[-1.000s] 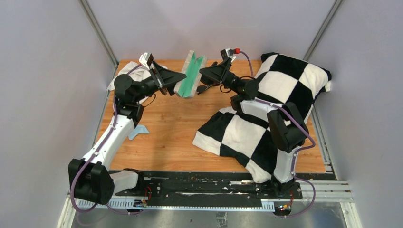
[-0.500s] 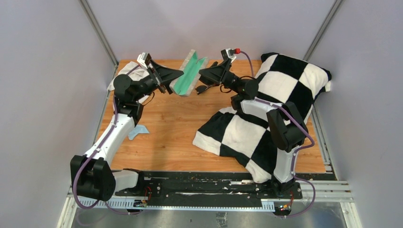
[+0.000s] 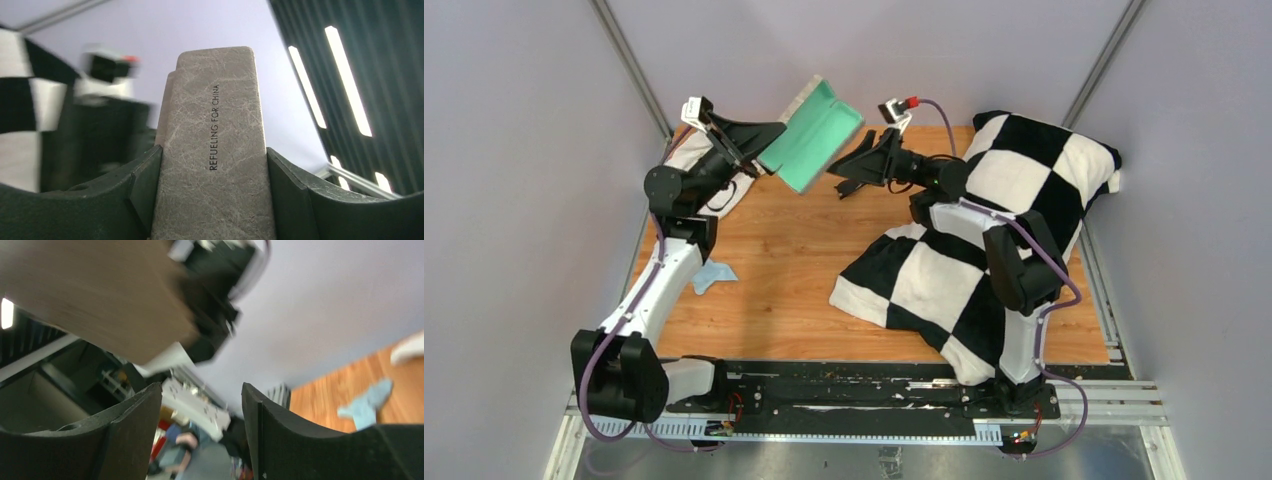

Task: Organize the sunglasses
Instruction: Open the sunglasses case, then place the sunglasses case at the center of the board, then adjust the distractor at the center of the board.

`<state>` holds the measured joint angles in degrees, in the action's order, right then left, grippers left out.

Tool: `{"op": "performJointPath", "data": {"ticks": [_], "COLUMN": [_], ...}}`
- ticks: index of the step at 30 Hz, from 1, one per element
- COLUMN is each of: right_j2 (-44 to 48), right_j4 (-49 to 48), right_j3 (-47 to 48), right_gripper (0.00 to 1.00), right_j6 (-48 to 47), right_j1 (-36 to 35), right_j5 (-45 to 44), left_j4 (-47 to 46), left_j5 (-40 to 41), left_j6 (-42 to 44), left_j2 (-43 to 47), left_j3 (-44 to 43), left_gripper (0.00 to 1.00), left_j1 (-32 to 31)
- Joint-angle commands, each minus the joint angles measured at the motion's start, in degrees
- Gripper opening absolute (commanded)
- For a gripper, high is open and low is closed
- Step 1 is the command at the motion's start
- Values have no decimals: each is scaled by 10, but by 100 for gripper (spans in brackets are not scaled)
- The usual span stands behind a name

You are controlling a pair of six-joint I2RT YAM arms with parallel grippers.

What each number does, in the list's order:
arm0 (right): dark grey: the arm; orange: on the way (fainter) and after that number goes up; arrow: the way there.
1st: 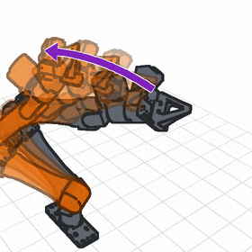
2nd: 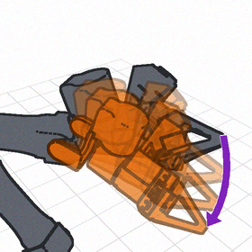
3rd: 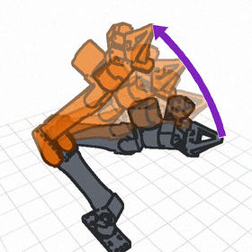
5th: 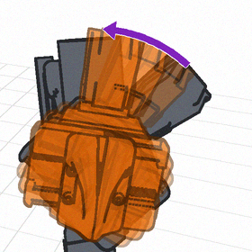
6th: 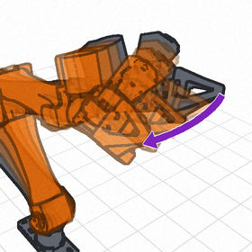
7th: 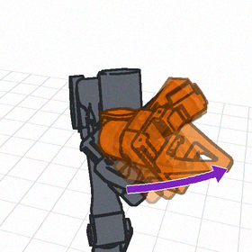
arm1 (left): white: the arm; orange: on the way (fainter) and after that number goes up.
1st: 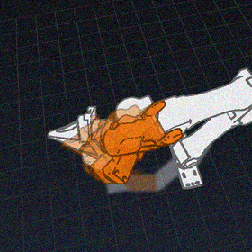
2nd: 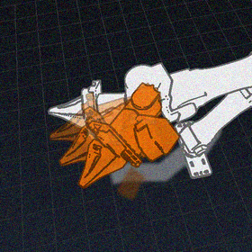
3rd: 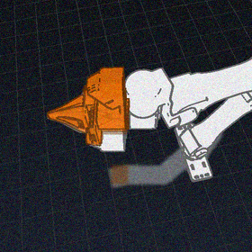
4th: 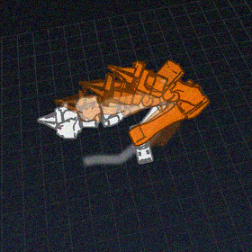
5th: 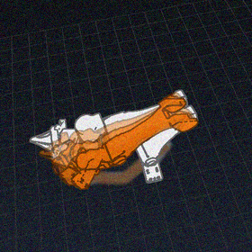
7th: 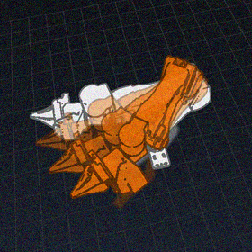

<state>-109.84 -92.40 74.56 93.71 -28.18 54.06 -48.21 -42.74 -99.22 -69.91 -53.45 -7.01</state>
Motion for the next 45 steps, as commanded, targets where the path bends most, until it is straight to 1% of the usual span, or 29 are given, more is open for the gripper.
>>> {"op": "performJointPath", "data": {"ticks": [1, 3, 5, 7, 8, 10, 14, 15, 16, 18, 19, 20, 21, 22, 23, 24, 25, 26, 27, 28, 30, 31, 33, 34, 35, 37, 41, 44, 45], "right_j2": [-64, -71, -77, -75, -72, -63, -31, -16, -2, 35, 54, 74, 95, 121, 148, 173, 190, 200, 207, 212, 223, 228, 225, 218, 211, 196, 154, 156, 161], "right_j4": [10, 10, 10, 10, 10, 10, 15, 25, 53, 156, 198, 256, 333, 446, 584, 761, 909, 1011, 1070, 1101, 1126, 1133, 1137, 1138, 1132, 1120, 1118, 1096, 1095], "right_j3": [-1, 6, 10, 8, 4, -11, -67, -89, -110, -162, -180, -194, -203, -205, -192, -165, -132, -102, -83, -75, -74, -75, -72, -66, -58, -48, -32, -68, -79], "right_gripper": [46, 49, 60, 71, 74, 77, 78, 78, 78, 77, 77, 77, 77, 77, 77, 77, 76, 76, 76, 75, 75, 75, 76, 76, 75, 75, 74, 74, 74], "right_j6": [-48, -46, -41, -38, -38, -40, -44, -54, -77, -140, -173, -210, -266, -341, -439, -558, -658, -732, -779, -790, -801, -806, -806, -794, -782, -767, -758, -738, -739], "right_j1": [-5, -1, 3, 7, 7, 12, 31, 39, 46, 60, 66, 69, 71, 72, 70, 65, 54, 42, 34, 29, 25, 20, 12, 10, 8, -7, -42, -43, -42], "right_j5": [135, 133, 127, 125, 125, 126, 125, 124, 128, 132, 136, 140, 141, 134, 113, 71, 7, -70, -108, -133, -177, -207, -248, -251, -243, -254, -325, -353, -365], "left_j4": [-157, -143, -109, -49, -15, 63, 212, 246, 307, 409, 459, 501, 520, 532, 543, 538, 522, 501, 493, 489, 486, 506, 584, 623, 639, 606, 554, 468, 456], "left_j5": [14, 14, 9, 5, 3, -1, 4, 8, 16, 42, 63, 92, 108, 125, 140, 145, 137, 121, 106, 91, 68, 64, 52, 42, 31, 27, 50, 13, 9], "left_j6": [-56, -51, -27, 15, 39, 94, 194, 217, 242, 310, 359, 395, 427, 451, 473, 493, 510, 524, 537, 555, 595, 627, 710, 738, 763, 762, 768, 738, 740], "left_j2": [27, 32, 41, 54, 61, 74, 96, 99, 103, 110, 114, 114, 116, 117, 116, 112, 105, 94, 78, 61, 25, 8, -33, -56, -76, -96, -148, -187, -200], "left_j3": [-54, -60, -64, -67, -69, -79, -97, -99, -101, -105, -106, -104, -98, -87, -77, -64, -50, -37, -28, -21, -12, -19, -53, -74, -82, -66, -49, -41, -45], "left_gripper": [0, 0, 0, 0, 0, 0, 0, 0, 0, 0, 0, 0, 0, 0, 0, 0, 0, 0, 0, 0, 0, 0, 0, 0, 0, 0, 0, 0, 0], "left_j1": [-17, -17, -17, -16, -16, -13, 3, 10, 16, 28, 30, 32, 32, 32, 32, 33, 32, 33, 33, 32, 33, 34, 34, 34, 34, 35, 35, 35, 36]}}
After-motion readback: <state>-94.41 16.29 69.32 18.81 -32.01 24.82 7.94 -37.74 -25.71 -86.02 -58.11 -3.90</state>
